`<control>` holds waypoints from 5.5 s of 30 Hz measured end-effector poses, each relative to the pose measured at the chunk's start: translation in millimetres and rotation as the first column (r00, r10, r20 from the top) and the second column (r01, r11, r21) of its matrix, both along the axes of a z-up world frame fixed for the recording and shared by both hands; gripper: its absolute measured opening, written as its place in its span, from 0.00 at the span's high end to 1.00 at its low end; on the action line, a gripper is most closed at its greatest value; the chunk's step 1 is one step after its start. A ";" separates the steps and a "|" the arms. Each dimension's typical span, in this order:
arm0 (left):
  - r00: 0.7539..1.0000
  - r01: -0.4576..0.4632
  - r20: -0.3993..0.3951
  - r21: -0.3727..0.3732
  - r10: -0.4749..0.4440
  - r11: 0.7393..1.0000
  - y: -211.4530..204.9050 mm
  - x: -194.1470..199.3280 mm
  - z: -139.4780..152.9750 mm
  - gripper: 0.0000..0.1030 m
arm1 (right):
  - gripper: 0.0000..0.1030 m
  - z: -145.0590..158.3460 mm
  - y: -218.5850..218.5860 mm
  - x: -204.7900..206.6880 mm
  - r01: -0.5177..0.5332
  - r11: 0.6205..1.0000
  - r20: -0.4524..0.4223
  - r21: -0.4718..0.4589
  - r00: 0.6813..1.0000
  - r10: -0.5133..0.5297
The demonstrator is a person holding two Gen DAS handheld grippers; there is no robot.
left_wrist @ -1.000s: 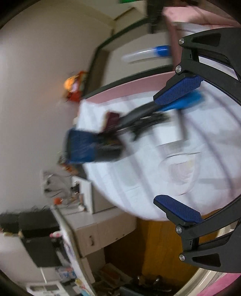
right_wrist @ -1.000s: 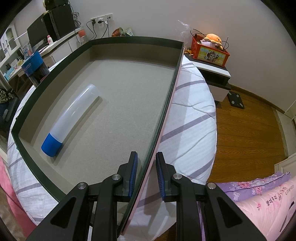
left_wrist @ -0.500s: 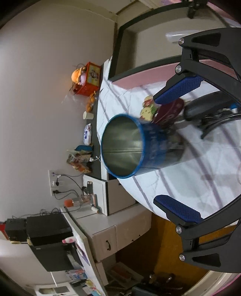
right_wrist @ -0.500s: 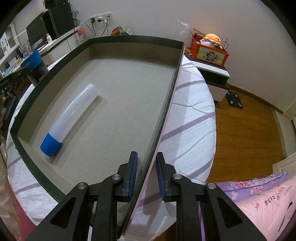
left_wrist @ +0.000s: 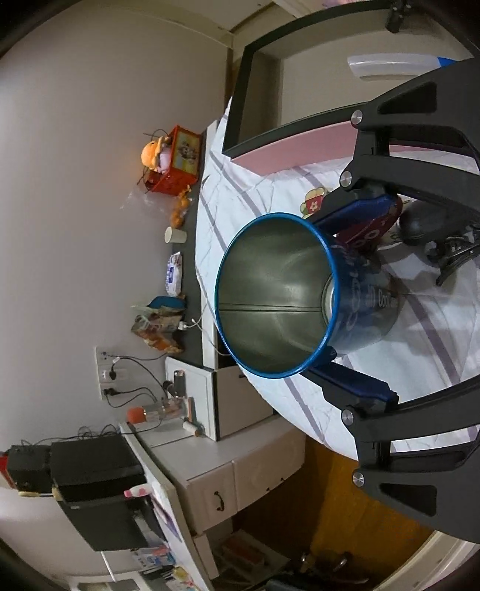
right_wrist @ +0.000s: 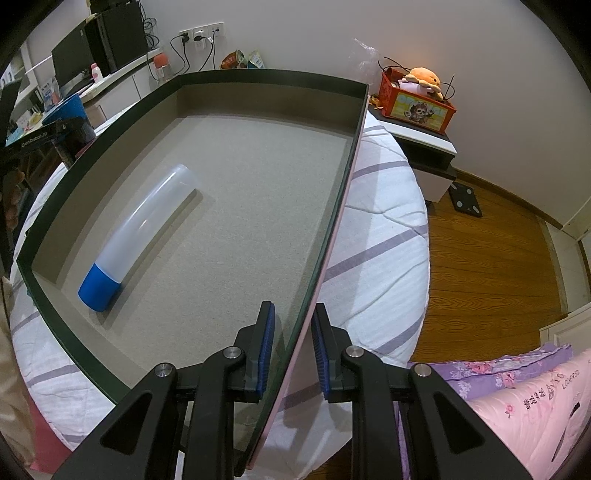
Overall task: Organize rigid objects
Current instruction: 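Carry the blue can into the tray beside the tube and release it, then move the left tool toward the white charger on the quilt, then grasp the white charger with the left tool and lift it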
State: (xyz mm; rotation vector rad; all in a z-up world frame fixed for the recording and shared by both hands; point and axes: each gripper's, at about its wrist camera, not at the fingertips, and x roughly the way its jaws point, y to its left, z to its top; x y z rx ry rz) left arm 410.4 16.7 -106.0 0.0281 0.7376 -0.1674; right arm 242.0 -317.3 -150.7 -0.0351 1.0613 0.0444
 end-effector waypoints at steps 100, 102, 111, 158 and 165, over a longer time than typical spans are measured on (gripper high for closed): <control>0.994 0.016 -0.108 0.004 -0.015 1.000 26.8 -144.9 -42.8 0.01 | 0.78 2.1 5.1 7.1 -0.006 1.000 -0.026 -0.008 1.000 0.005; 0.994 0.013 -0.112 -0.003 -0.013 1.000 23.2 -140.5 -45.3 0.01 | 0.78 2.6 5.4 6.6 -0.004 1.000 -0.027 -0.009 1.000 0.004; 0.991 -0.019 -0.132 -0.024 0.016 1.000 19.8 -122.8 -49.7 0.00 | 0.78 3.0 6.9 7.4 -0.002 1.000 -0.033 -0.017 0.999 0.002; 0.929 -0.322 -0.197 -0.010 0.314 0.947 71.7 -98.3 -64.8 0.03 | 0.77 1.9 6.7 9.2 0.003 0.999 -0.039 -0.033 0.999 -0.004; 0.906 -0.378 -0.216 -0.030 0.363 0.925 59.6 -77.5 -64.6 0.03 | 0.77 1.9 7.9 9.9 0.004 0.999 -0.039 -0.032 0.999 -0.005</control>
